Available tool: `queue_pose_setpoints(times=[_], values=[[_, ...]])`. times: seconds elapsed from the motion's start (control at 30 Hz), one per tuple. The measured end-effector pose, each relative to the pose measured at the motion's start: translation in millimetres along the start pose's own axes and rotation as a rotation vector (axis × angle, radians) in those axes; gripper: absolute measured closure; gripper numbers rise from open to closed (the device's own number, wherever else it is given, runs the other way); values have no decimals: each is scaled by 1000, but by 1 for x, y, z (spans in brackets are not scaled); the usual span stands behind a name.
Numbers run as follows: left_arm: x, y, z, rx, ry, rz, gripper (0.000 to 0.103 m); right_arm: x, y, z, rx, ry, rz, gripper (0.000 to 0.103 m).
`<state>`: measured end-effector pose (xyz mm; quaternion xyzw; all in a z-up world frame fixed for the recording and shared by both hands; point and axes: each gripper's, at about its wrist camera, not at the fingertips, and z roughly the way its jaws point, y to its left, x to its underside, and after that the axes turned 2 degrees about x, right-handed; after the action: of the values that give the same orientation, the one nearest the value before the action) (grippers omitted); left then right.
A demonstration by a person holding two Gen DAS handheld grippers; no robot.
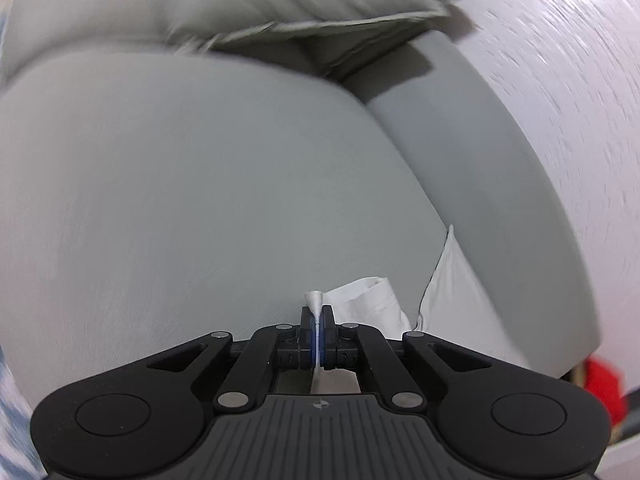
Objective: Fold clothes
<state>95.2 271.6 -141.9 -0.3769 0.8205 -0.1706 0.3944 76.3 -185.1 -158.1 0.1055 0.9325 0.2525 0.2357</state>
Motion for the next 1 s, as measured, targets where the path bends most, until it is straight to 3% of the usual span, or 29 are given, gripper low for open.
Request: queue_pose_setpoints(times=[0.1, 0.23, 0.37, 0.43, 0.47, 0.57, 0.7, 0.8, 0.87, 0.93, 1.0], values=[[10, -44, -13, -18, -56, 225, 103, -1, -2, -1, -9, 1, 6, 45], [54, -123, -35, 6, -138, 635, 103, -2, -6, -2, -23, 3, 18, 45], [131, -165, -32, 8, -34, 1000, 102, -3, -10, -2, -39, 5, 36, 45], [170, -184, -29, 6, 31, 1177, 84, -4, -12, -3, -48, 8, 47, 45], [181, -185, -30, 10, 61, 1208, 84, -4, -13, -4, -52, 9, 53, 44], [185, -174, -44, 36, 124, 1156, 68, -6, -17, -8, -60, 9, 70, 38], [149, -144, -75, 67, 109, 981, 56, -7, -25, -16, -64, -1, 79, 35], [106, -107, -76, 34, 104, 715, 45, -8, -33, -18, -77, -8, 113, 35], [78, -78, -71, 2, 123, 497, 48, -7, -40, -18, -91, -10, 146, 35], [59, -53, -60, 25, 165, 306, 49, -6, -44, -18, -104, -13, 165, 35], [50, -41, -44, 62, 227, 200, 51, -6, -44, -17, -104, -14, 163, 35]])
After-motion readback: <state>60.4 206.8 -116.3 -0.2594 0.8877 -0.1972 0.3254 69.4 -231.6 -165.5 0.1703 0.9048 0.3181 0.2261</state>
